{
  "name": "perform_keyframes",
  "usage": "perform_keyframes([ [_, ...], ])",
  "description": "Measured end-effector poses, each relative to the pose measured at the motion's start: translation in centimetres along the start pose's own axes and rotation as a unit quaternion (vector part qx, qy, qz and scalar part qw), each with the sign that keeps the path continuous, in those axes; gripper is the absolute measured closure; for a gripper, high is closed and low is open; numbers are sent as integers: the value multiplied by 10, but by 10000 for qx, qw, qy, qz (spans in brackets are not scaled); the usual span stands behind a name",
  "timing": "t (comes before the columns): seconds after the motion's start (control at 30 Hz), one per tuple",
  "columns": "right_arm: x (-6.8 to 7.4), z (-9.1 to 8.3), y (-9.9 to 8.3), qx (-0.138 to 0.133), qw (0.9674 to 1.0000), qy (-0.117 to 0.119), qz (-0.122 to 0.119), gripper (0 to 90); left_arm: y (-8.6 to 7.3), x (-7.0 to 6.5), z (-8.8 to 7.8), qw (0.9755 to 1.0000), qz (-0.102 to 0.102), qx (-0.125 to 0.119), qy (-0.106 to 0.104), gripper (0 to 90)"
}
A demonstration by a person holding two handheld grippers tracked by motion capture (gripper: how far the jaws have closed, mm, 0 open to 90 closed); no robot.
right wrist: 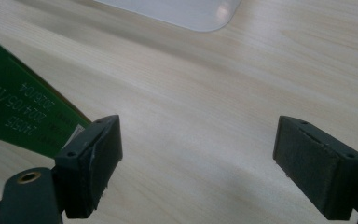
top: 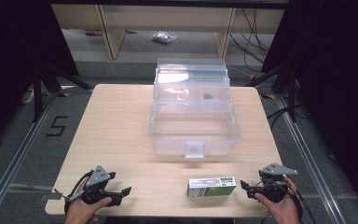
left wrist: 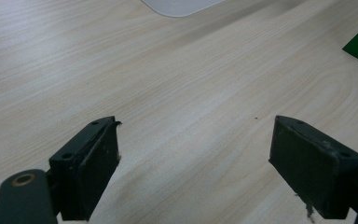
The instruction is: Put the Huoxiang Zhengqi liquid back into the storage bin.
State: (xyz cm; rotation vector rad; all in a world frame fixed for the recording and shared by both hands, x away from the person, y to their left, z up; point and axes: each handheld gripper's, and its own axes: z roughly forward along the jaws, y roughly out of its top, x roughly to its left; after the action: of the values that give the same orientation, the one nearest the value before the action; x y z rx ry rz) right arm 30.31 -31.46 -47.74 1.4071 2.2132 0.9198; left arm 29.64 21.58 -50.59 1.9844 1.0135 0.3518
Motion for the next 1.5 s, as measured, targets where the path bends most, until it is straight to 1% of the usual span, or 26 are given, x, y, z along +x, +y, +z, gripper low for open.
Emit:
perform_keyframes([
  [0.03, -3, 3, 1, -116, 9997, 150, -173, 165, 0, 0, 0, 10000, -8, 22, 33, 150],
  [0.07, -3, 3, 1, -116, 9997, 150, -173, 165, 0, 0, 0, 10000, -8, 22, 33, 150],
  [0.1, 0, 0, 3, 30, 10000, 83, -4, 166, 0, 0, 0, 10000, -13, -9, -2, 150],
  [0.17, 0, -1, 3, 37, 10000, 78, -18, 166, 0, 0, 0, 10000, -16, -3, 8, 150],
  [0.2, -2, -2, 4, -15, 9998, 37, -220, 167, 0, 0, 1, 10000, -35, -10, -7, 150],
  [0.43, 5, -14, 13, 171, 9991, 130, -375, 184, -1, 0, 2, 10000, -49, -51, -24, 150],
  [0.47, 4, -18, 18, 174, 9977, 171, -640, 184, 0, -1, 2, 10000, -45, -18, -19, 150],
  [0.5, 9, -26, 26, 238, 9970, 167, -724, 181, 0, 0, 1, 10000, 50, 80, -16, 150],
  [0.67, 17, -38, 40, 276, 9941, 281, -1009, 177, 0, 0, 1, 10000, -8, 45, -1, 150],
  [0.73, 22, -45, 47, 360, 9922, 389, -1131, 177, -1, 0, 2, 10000, -42, -5, -15, 150],
  [0.77, 25, -47, 52, 295, 9894, 443, -1350, 176, -1, 0, 2, 10000, -30, -23, -7, 150],
  [0.8, 25, -47, 52, 295, 9894, 443, -1350, 176, 0, 0, 2, 10000, -19, 47, -13, 150],
  [0.87, 31, -51, 57, 357, 9864, 583, -1495, 176, 0, -1, 2, 10000, -26, 14, -21, 150],
  [0.9, 40, -49, 59, 211, 9867, 643, -1476, 181, 0, 0, 1, 9999, 58, 80, -13, 150],
  [0.93, 39, -51, 64, 368, 9801, 716, -1815, 186, 0, 0, 0, 10000, 36, 78, -6, 150],
  [0.97, 39, -51, 64, 368, 9801, 716, -1815, 186, 0, 0, 0, 10000, 36, 78, -6, 150],
  [1.0, 46, -49, 67, 306, 9771, 739, -1971, 185, -1, -1, 2, 10000, -60, -29, -14, 150],
  [1.07, 52, -49, 72, 444, 9731, 851, -2094, 185, 0, 0, 2, 10000, -21, 37, -3, 151],
  [1.13, 56, -46, 73, 408, 9715, 884, -2162, 185, 0, 0, 2, 10000, -33, 25, -12, 151],
  [1.17, 63, -43, 78, 568, 9663, 981, -2310, 188, 0, 0, 1, 9999, 55, 100, -14, 151],
  [1.27, 71, -41, 80, 695, 9670, 964, -2252, 186, 0, 0, 0, 10000, 55, 55, 2, 151],
  [1.3, 73, -39, 82, 730, 9651, 968, -2321, 186, 1, 0, 0, 10000, 1, 14, 3, 151],
  [1.33, 76, -37, 85, 789, 9609, 1002, -2456, 188, 1, -1, 1, 10000, -43, -11, -1, 151],
  [1.37, 79, -34, 87, 780, 9590, 1000, -2533, 189, 0, -1, 2, 10000, -73, -56, -3, 151],
  [1.47, 87, -29, 91, 977, 9521, 1094, -2682, 194, 1, 0, 0, 9999, 61, 94, -21, 151],
  [1.5, 91, -26, 93, 1063, 9469, 1145, -2811, 197, 0, 0, 1, 10000, 53, 17, 24, 151],
])
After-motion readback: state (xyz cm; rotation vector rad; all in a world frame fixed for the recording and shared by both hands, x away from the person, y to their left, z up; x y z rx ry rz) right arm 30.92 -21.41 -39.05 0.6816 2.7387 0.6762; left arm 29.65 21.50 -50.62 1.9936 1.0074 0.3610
